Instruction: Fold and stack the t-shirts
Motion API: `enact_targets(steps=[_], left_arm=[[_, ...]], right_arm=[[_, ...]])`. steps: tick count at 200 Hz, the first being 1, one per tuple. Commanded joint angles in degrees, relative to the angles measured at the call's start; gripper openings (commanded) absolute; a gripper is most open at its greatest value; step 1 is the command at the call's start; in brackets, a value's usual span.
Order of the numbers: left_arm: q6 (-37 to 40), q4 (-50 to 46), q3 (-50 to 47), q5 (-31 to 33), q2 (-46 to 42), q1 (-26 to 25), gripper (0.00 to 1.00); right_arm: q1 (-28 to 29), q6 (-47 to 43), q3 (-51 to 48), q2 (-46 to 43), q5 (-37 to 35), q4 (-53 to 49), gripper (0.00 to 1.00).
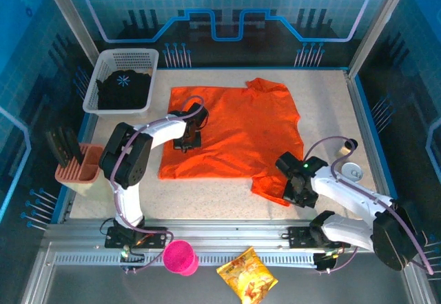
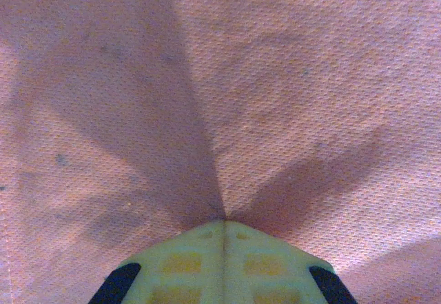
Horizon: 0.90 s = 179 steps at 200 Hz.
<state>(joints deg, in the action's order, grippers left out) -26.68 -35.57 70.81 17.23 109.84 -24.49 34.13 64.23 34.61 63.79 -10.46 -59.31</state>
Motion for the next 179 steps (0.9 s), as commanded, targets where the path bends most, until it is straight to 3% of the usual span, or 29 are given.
enact_targets(steps=[1, 25, 55, 71, 93, 132, 158, 179], left_arm=[[0.28, -0.73, -1.35, -0.09, -3.78, 0.32, 0.00], [0.72, -1.21, -1.48, -0.65, -8.03, 0.27, 0.00], [1.31, -1.86, -0.06, -1.27, -11.10, 0.32, 0.03], [1.46, -2.44, 1.39, -0.57, -9.92, 0.40, 0.03], [1.45, -2.40, 3.47, -0.53, -6.03, 0.76, 0.02], [-1.93, -2.22, 5.77, -0.37, 2.13, 0.94, 0.00], [-5.12, -0.60, 3.48, -0.47, 3.62, 0.85, 0.00], [-7.18, 0.17, 0.86, -0.58, 3.45, 0.77, 0.00]], right_arm=[[0.57, -2.27, 3.50, 0.06, -1.58, 1.56, 0.00], [-4.28, -11.76, 11.99, 0.35, -3.22, 3.26, 0.00], [-16.68, -25.29, 19.26, 4.48, 7.44, 14.70, 0.00], [-21.81, -29.71, 23.41, 11.36, 10.51, 18.94, 0.00], [-24.62, -33.82, 32.61, 24.64, 10.47, 18.50, 0.00], [-26.54, -34.87, 42.03, 41.37, 10.52, 19.70, 0.00], [-28.82, -32.50, 41.74, 46.13, 10.61, 21.72, 0.00], [-30.80, -29.44, 42.73, 49.83, 6.55, 17.65, 0.00]])
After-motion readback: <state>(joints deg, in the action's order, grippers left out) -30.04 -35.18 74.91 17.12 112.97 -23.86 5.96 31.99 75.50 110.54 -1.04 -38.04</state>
